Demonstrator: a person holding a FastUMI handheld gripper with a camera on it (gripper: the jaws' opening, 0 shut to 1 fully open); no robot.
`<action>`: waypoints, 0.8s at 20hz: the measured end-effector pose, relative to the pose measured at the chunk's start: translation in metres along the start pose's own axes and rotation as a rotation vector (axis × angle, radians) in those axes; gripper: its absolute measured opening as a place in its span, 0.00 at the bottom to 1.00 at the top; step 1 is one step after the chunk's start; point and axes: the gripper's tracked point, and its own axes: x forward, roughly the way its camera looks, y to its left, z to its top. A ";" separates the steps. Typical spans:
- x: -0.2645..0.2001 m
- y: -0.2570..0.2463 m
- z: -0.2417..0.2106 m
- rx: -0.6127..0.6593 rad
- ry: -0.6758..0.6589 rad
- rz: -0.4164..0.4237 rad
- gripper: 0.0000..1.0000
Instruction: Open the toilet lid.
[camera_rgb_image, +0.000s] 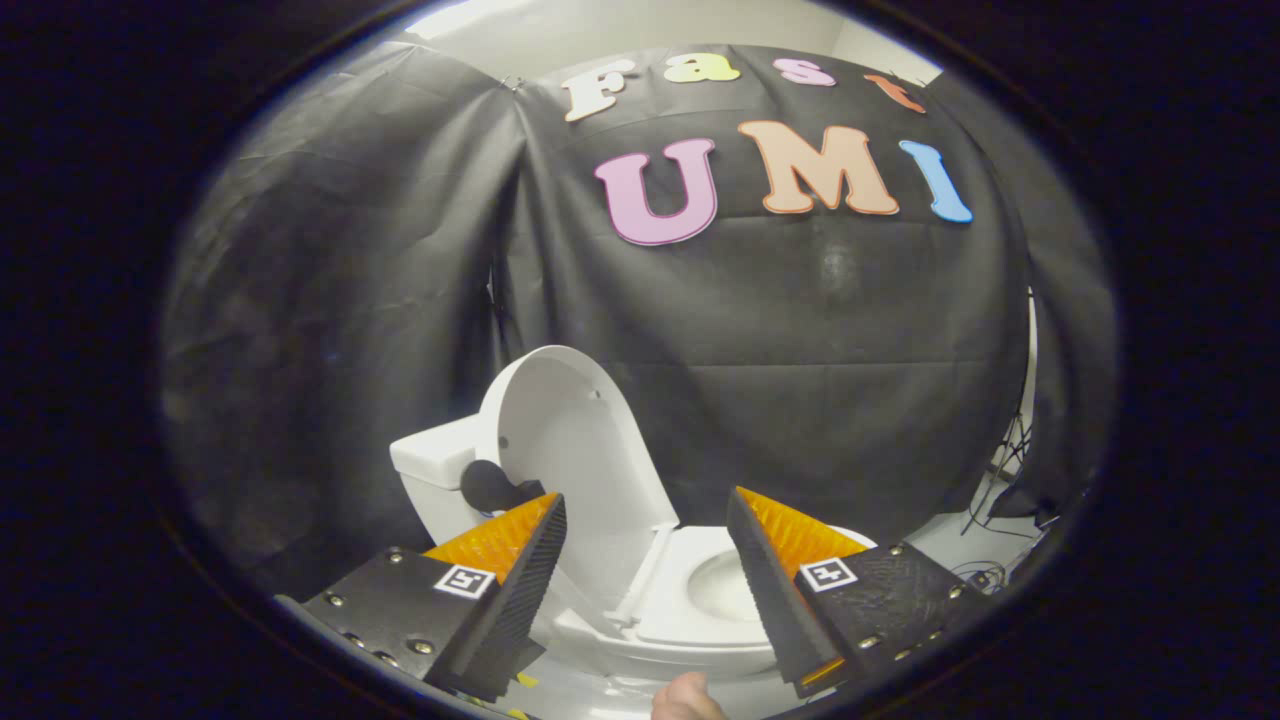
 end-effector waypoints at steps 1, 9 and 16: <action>-0.002 -0.008 0.002 0.000 -0.004 -0.010 0.95; -0.025 -0.067 0.004 -0.048 -0.023 -0.098 0.95; -0.043 -0.127 -0.016 -0.084 0.002 -0.180 0.95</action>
